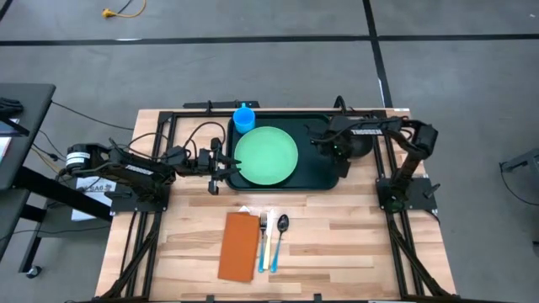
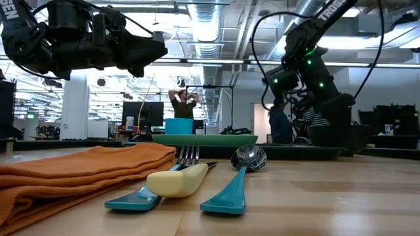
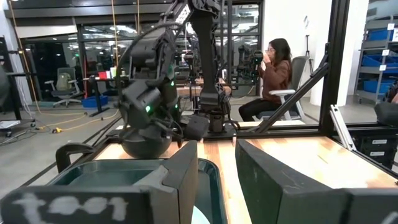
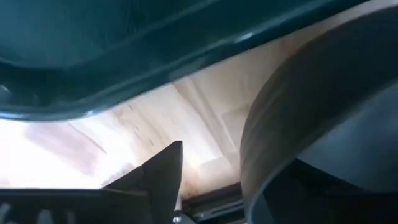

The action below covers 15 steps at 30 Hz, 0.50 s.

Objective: Set up tray
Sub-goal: Stack the black bowl on top of the light green plate on the black serving tray

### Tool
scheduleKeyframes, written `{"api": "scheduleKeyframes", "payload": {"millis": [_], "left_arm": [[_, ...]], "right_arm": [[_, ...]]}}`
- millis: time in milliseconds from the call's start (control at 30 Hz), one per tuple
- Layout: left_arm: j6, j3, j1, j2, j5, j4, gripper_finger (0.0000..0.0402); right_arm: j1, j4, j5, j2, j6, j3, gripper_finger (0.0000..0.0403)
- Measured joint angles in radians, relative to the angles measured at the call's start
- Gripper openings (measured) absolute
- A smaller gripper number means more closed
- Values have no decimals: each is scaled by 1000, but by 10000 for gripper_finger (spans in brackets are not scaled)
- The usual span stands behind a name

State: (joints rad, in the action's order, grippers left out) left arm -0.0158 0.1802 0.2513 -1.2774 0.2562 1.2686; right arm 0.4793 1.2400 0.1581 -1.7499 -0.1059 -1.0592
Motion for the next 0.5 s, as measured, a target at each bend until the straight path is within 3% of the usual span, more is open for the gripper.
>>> {"api": "scheduleKeyframes", "payload": {"millis": [367,500], "left_arm": [[0,0,0,0,1,0,98],[0,0,0,0,1,0,98]], "right_arm": [[1,71,-3,51,12,0,18],[-2,89,-6,105,38,0,12]]}}
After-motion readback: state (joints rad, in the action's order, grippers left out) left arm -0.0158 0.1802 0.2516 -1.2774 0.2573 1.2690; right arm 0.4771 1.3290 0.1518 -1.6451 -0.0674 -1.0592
